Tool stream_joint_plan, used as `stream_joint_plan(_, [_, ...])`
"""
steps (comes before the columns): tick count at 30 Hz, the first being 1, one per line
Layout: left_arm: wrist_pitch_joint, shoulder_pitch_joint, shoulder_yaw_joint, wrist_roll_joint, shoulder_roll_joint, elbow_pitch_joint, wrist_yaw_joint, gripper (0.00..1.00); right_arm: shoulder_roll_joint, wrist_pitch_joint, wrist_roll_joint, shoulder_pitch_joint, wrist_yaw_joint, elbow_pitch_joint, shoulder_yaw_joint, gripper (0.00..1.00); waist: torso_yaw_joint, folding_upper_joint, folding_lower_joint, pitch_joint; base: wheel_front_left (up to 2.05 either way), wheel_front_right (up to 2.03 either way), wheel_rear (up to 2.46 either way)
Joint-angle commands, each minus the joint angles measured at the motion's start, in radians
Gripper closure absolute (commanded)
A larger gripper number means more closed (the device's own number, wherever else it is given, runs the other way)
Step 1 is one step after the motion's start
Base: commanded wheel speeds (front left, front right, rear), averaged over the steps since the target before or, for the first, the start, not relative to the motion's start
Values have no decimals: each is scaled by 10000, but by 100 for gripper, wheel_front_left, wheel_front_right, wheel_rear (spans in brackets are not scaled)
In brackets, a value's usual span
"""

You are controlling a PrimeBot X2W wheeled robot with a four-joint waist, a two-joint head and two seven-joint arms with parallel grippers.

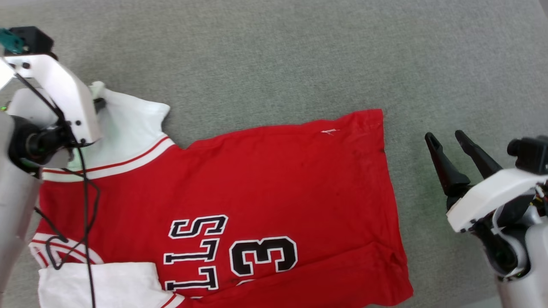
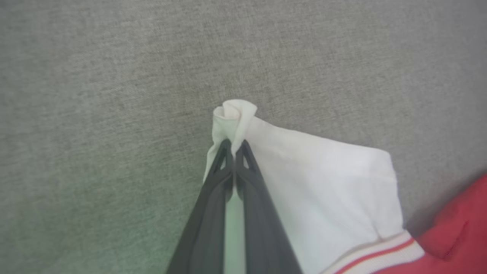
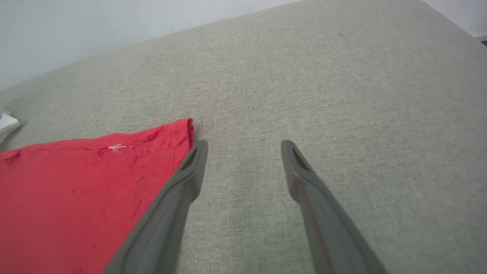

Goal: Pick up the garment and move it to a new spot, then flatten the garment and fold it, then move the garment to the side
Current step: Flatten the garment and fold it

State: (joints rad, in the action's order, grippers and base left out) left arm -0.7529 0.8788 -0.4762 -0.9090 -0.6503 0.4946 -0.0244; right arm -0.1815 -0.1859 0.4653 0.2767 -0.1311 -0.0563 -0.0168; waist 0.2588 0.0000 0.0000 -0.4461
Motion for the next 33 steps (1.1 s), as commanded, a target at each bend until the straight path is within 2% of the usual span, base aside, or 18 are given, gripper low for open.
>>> stream_joint_plan(1, [103, -1, -87, 48, 190, 37, 93, 100, -261, -521, 243, 323, 8, -205, -97, 0, -203, 0, 0, 203, 0, 0, 0])
stream_joint_plan(5, [515, 197, -178, 208, 464, -222, 175, 100, -1102, -2435, 972, 1060, 8, -769, -510, 0, -696, 0, 0, 452, 0, 0, 0])
stream_joint_plan(9, [883, 330, -310, 374, 740, -580, 273, 100, -1631, -3797, 1412, 1777, 8, -1081, -935, 0, -1267, 0, 0, 502, 0, 0, 0])
stream_joint_plan(16, [1255, 508, -563, 615, 1045, -1101, 401, 100, -2096, -4984, 1598, 2859, 8, -1972, -1883, 0, -2039, 0, 0, 271, 0, 0, 0])
stream_joint_plan(23, [1519, 248, -613, 598, 1105, -1322, 480, 100, -2115, -6070, 1986, 2950, 8, -3615, -2849, 0, -2366, 0, 0, 160, 0, 0, 0])
stream_joint_plan(24, [1574, 192, -615, 578, 1108, -1315, 496, 100, -2089, -6247, 2069, 2888, 8, -3825, -2983, 53, -2397, 0, 0, 179, 0, 0, 0])
stream_joint_plan(26, [1654, 75, -581, 522, 1119, -1296, 483, 100, -2055, -6418, 2241, 2846, 5, -4038, -3142, 100, -2438, 0, 0, 223, 0, 0, 0])
stream_joint_plan(33, [2321, -598, -348, 375, 944, -1392, 446, 100, -2573, -5412, 2343, 3340, 7, -3123, -2629, 100, -2555, 0, 0, 964, 0, 0, 0])
